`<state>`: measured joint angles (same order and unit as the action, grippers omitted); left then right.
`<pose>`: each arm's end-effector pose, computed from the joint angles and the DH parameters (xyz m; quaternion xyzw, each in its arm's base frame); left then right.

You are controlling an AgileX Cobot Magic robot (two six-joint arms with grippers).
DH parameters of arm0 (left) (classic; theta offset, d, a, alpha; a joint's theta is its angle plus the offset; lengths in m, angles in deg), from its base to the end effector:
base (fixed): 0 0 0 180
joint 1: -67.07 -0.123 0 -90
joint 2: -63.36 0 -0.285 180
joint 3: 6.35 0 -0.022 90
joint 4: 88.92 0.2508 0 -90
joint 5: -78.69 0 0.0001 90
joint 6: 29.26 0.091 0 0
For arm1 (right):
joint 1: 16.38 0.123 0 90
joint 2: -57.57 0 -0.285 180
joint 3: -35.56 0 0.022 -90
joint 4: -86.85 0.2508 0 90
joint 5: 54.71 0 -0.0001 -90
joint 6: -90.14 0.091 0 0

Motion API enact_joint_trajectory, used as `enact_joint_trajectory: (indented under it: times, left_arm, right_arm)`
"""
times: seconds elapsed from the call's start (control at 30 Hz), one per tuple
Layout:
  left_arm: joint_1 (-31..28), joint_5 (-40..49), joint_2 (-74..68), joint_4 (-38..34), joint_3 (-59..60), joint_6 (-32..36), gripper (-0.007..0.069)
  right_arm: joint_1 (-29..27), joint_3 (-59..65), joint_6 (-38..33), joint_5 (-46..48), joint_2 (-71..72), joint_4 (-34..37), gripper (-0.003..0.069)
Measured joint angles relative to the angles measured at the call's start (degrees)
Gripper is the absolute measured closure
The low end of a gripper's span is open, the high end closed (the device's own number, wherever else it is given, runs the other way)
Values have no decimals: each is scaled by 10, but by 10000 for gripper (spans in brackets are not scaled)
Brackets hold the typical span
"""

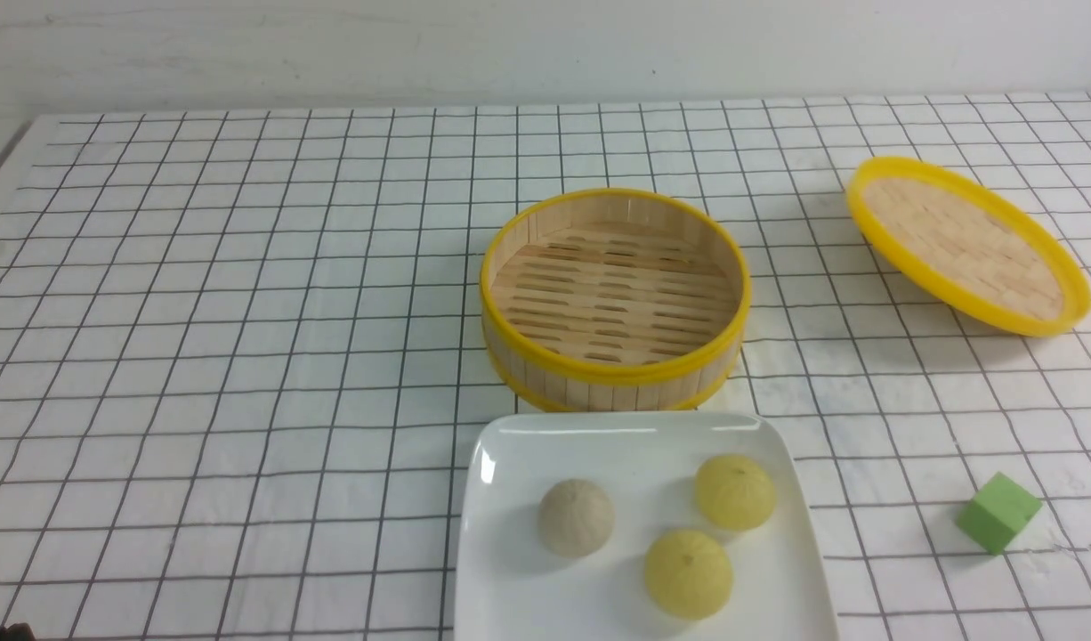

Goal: Put the steamed buns into the plate on the white-black tablecloth.

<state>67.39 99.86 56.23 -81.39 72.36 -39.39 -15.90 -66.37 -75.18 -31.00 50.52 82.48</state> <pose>0.0527 0.0040 0.1721 -0.0336 0.8022 0.0012 0.5961 0.0513 -0.0024 0.1719 0.0811 0.8088 0.0442 0.5807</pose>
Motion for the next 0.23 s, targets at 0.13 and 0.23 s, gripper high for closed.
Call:
enact_joint_trajectory:
  times: [0.13,0.23]
  left_arm:
    - [0,0,0,0,0,0,552]
    - [0,0,0,0,0,0,547]
  right_arm:
    - [0,0,0,0,0,0,513]
    - [0,0,0,0,0,0,509]
